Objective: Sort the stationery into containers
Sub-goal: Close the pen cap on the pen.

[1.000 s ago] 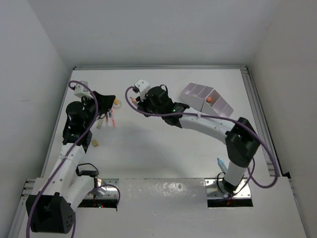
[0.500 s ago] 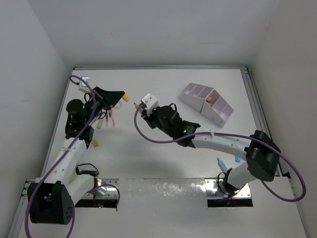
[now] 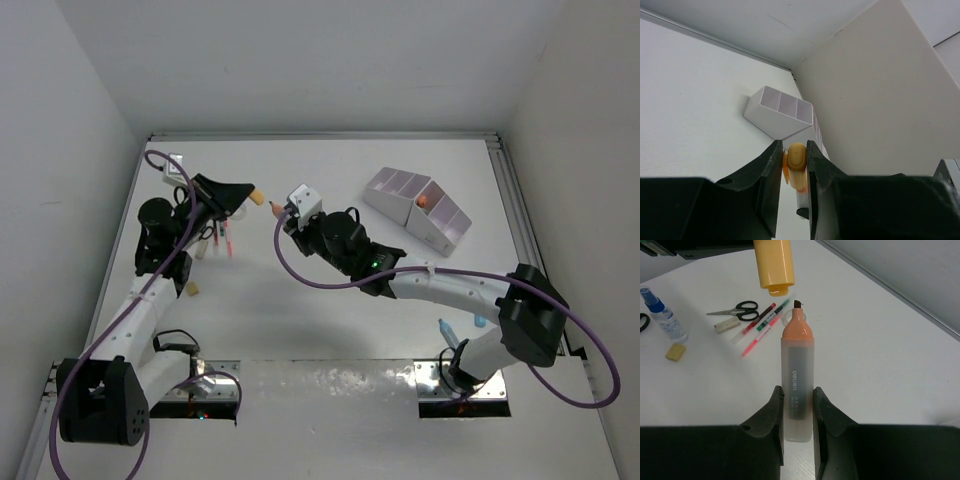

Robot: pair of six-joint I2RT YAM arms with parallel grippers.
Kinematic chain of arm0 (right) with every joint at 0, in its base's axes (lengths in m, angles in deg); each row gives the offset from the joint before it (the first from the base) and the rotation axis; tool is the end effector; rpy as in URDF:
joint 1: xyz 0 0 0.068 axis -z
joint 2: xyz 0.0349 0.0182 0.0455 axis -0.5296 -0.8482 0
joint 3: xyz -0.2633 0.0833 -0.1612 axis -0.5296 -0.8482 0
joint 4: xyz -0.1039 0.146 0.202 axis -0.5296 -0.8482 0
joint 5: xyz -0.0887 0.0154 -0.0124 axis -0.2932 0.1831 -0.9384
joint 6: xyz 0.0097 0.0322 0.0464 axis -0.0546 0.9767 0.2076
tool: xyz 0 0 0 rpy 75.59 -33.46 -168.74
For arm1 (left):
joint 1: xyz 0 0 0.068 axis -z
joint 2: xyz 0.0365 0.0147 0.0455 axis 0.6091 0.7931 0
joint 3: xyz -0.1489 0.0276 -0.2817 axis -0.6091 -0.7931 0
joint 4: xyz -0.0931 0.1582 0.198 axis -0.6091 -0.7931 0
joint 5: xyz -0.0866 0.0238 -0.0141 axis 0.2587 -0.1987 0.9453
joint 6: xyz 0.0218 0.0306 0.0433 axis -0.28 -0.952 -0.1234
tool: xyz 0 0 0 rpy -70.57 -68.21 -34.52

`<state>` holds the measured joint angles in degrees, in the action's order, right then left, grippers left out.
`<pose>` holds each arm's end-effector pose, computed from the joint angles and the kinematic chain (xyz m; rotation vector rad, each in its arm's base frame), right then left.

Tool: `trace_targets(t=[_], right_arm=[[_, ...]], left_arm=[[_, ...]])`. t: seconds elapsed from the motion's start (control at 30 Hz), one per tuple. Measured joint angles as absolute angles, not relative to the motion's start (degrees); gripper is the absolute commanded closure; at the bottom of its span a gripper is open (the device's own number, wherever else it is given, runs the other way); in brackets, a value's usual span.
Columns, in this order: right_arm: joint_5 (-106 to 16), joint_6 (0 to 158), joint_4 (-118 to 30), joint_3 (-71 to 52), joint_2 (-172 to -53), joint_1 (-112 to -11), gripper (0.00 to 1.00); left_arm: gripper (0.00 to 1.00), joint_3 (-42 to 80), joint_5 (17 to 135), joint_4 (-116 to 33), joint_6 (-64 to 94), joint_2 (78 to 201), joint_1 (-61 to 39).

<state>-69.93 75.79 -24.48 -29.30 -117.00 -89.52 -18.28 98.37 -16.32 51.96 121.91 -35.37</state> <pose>0.2021 0.2960 0.3272 -0.6091 1.6761 0.5176 0.2174 -0.0289 0.3422 -0.1947 1.5973 -1.1014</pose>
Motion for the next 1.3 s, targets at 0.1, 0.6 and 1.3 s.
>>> trace_targets(t=[0.1,0.6,1.3], right_arm=[[-69.77,76.03,-24.48,-29.30,-117.00,-89.83,1.00],[-71.32,75.46,-24.53,-28.78,-117.05,-93.10,1.00],[-75.04,77.45,-52.02,-26.15,-101.92,-92.62,1.00]], left_arm=[[1.00,-18.30,97.85,-16.28,52.02,121.89,-34.76],[1.00,-20.12,95.44,-17.00,52.64,121.30,-33.69],[1.00,-20.58,94.50,-22.99,40.26,117.12,-33.71]])
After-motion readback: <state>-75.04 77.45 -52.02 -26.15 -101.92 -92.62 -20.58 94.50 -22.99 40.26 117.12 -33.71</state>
